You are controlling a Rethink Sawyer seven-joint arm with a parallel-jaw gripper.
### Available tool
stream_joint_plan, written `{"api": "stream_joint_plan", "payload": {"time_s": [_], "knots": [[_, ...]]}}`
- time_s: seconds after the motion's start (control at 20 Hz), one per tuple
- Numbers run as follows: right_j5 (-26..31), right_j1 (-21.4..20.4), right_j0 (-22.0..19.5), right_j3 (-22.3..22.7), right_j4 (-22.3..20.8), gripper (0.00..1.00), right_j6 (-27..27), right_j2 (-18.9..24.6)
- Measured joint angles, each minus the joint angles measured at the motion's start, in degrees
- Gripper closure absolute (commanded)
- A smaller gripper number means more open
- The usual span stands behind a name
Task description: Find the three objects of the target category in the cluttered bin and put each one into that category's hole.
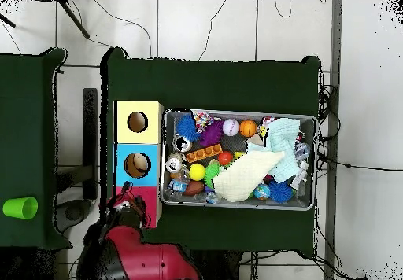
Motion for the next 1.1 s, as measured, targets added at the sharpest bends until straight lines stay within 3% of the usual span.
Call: {"api": "stream_joint_plan", "payload": {"time_s": [0.7, 0.8, 1.1], "knots": [[-2.8, 6.1, 4.6, 0.0, 0.0, 0.0, 0.0, 0.4], [-2.8, 5.8, 3.4, 0.3, -0.2, 0.0, 0.0, 1.2], [-1.3, 1.1, -7.4, 2.1, -1.4, 0.0, 0.0, 6.9]]}}
